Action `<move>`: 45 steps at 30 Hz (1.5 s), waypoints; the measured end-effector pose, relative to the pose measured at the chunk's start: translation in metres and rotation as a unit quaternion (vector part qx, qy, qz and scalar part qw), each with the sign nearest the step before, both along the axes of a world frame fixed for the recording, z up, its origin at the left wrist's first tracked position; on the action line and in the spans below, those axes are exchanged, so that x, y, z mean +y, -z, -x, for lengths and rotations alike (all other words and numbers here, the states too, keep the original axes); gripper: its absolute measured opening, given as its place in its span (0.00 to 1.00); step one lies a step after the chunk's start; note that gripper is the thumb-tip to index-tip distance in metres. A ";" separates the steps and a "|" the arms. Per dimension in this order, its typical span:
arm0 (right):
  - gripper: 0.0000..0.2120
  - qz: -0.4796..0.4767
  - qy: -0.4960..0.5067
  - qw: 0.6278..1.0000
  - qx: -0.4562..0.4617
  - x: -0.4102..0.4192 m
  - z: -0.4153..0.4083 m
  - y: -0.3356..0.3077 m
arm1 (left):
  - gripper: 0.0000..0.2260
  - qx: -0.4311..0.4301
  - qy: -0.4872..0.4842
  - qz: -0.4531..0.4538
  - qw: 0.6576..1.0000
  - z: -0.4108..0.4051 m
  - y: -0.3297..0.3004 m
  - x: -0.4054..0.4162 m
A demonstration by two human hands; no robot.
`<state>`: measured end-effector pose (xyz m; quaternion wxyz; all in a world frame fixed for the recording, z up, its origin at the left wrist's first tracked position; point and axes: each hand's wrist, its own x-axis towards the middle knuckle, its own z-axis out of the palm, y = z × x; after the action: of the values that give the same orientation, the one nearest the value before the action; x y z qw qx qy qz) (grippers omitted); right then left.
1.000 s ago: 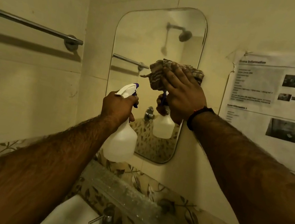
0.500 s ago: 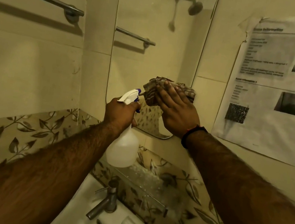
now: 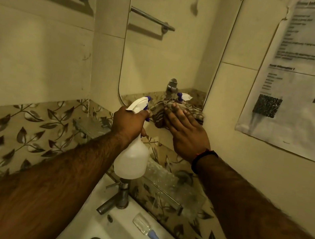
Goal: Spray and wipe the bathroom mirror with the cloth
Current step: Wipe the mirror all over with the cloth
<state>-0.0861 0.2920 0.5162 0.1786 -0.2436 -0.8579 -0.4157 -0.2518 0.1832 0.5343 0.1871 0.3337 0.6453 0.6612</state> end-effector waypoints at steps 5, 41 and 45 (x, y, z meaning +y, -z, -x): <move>0.28 0.004 -0.003 1.000 -0.021 -0.001 -0.003 0.019 | 0.21 0.002 0.001 -0.002 1.000 -0.001 0.005 -0.004; 0.27 -0.079 -0.087 0.992 0.043 -0.006 0.071 -0.137 | 0.16 0.069 -0.045 -0.110 0.990 0.039 -0.133 -0.023; 0.27 -0.135 -0.085 0.984 0.078 0.001 0.079 -0.204 | 0.21 0.071 -0.047 -0.134 0.987 0.046 -0.161 -0.018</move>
<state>-0.1652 0.2927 0.7202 0.3106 -0.1751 -0.7948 -0.4911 -0.2978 0.1652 0.6955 0.0628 0.3711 0.5776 0.7244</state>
